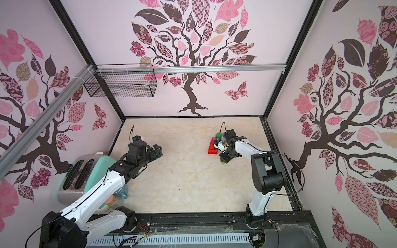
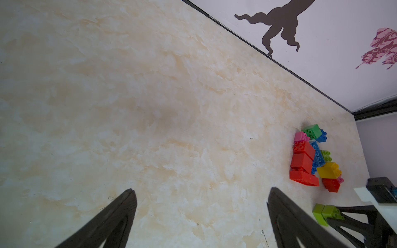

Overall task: Assemble the number 4 with lego
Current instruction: Assemble the lego brick with the lego brick.

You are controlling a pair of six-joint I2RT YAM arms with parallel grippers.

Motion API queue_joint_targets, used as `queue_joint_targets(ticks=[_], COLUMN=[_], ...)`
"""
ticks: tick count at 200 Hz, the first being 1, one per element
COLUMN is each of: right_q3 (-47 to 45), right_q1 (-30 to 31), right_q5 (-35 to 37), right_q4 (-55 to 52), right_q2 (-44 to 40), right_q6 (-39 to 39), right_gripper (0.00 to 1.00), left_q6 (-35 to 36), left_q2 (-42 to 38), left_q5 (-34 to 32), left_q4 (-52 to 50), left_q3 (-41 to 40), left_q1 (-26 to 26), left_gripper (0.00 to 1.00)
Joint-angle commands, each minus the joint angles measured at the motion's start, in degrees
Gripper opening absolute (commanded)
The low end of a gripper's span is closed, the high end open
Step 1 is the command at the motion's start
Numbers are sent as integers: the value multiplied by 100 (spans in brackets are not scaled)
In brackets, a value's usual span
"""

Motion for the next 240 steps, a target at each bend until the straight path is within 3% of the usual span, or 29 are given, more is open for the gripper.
queue_joint_targets(ticks=[1,102,163,192,240], right_q3=[8,-393,-956,-1198,-1123], right_q1=[-29,-76,-63,25,333], right_q5=[210,178,93,521,384], right_q4=[-240,-528,-26,122,-52], right_q2=[239,786,-120,-95,90], right_q6=[-81,-84,394,703,1094], right_gripper=[0,0,0,0,0], left_q6=[60,-44,-123,-157,-215], left_q2=[15,58,192,181,232], left_q5=[-37,-108,-99,-147,-307], left_q4=[48,-152,-209,-243,-348], left_q3=[-9,26,80,64,54], left_q1=[-7,-6,-60,-121,-181], left_gripper=[98,98,98,98,98])
